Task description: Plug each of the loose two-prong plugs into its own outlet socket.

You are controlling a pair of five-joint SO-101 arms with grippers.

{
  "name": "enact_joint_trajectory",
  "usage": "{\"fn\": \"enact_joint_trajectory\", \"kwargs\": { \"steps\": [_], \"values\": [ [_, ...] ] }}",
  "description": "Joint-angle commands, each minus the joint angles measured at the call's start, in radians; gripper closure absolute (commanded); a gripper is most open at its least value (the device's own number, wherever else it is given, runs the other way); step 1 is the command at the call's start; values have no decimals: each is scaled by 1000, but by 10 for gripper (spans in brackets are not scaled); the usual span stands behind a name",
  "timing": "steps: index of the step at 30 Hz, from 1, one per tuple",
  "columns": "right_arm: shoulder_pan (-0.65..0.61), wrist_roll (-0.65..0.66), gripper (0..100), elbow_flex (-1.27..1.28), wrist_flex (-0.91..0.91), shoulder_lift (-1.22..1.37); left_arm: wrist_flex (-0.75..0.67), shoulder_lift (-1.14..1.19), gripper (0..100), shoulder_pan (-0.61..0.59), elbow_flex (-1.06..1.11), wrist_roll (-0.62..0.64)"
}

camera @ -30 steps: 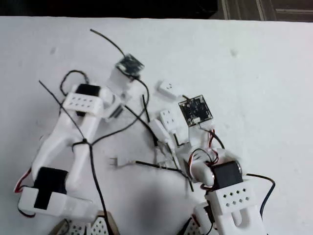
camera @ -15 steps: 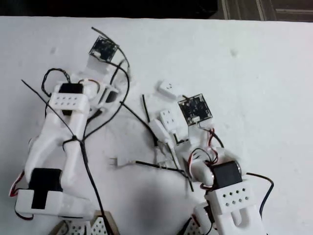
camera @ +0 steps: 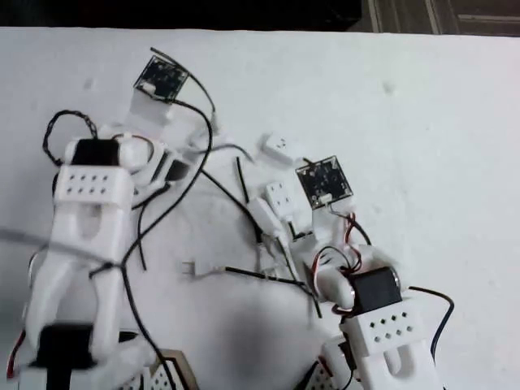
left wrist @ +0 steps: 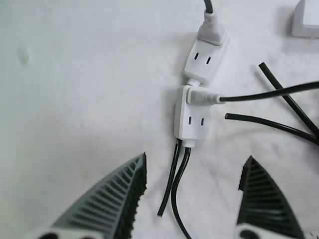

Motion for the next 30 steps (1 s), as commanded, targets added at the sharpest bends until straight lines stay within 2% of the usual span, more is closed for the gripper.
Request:
{"fn": "enact_joint_trajectory", "kwargs": {
  "steps": [1,7,13,16,21,26,30],
  "values": [
    [-81,-3,971,-11,16,31,100,-263,702,-2,71,11],
    [-108,8,971,-115,22,272,101,-616,702,-7,348,6],
    [-108,-21,970,-226,15,472,66,-834,702,-8,575,6],
    [-108,-21,961,-258,15,515,8,-885,702,-8,681,6],
    [-114,-18,825,-270,13,579,-38,-900,699,-8,796,6],
    [-116,-12,852,-272,-107,645,-51,-901,702,-8,870,12],
    [-117,-11,868,-290,-188,708,-137,-901,702,-8,968,12]
  ]
}}
